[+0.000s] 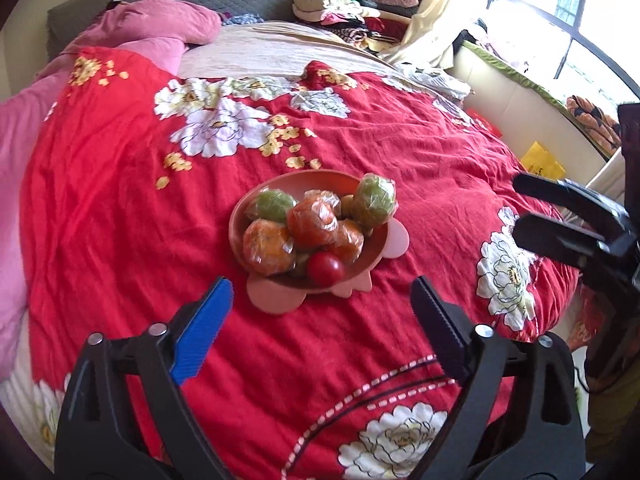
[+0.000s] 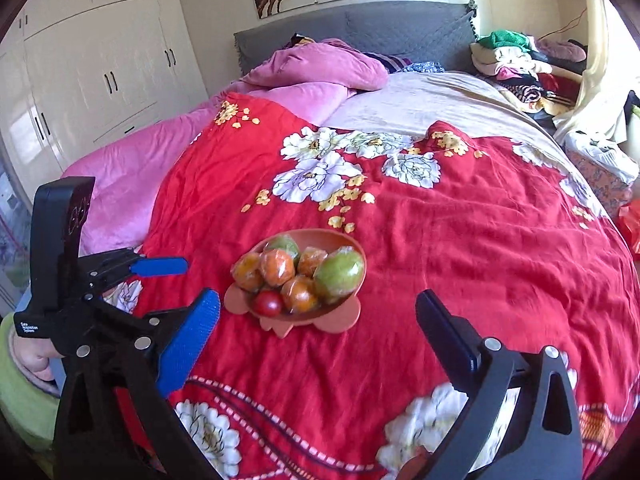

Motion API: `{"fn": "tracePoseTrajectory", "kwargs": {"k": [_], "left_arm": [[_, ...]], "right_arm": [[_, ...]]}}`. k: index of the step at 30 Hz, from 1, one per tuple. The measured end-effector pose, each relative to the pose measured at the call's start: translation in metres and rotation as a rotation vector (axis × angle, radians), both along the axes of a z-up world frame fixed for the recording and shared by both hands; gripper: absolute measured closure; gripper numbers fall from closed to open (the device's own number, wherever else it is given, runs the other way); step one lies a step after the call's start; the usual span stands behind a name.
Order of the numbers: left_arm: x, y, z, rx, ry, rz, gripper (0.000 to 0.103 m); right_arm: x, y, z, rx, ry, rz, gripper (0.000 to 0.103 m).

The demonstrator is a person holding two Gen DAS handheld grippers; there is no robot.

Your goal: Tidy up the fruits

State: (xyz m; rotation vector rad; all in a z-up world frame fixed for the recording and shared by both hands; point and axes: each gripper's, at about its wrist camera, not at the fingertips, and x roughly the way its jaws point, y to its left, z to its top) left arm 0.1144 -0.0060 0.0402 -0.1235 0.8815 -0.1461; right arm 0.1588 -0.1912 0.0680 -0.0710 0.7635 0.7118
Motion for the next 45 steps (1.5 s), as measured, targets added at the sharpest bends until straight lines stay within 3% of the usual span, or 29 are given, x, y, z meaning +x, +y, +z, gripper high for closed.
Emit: {"fn": "tracePoseTrajectory", "kwargs": {"k": [9,17,27,45], "left_arm": [[-0.050,0.006,-0.011,-0.054,-0.015,0.140,0.010],[-0.069,-0.001,-0.030,-0.016,0.030,0.184,0.010],[-0.078,-0.009,-0.038,0.034,0.047,0.212,0.010],[-0.079,-0.006,-0.033,0.055,0.043,0.231,0.010]], "right_arm": [[-0.048,0.001,-0.035,-0.083,0.015,-0.017,0.005],[-0.061,-0.003,-0.053,-0.121,0.014,-0.061,0.005],[-0.065,-0.005,-0.051,-0.125,0.007,-0.072,0.005],[-0.066,-0.004,-0.052,-0.129,0.010,-0.072,0.005]]}}
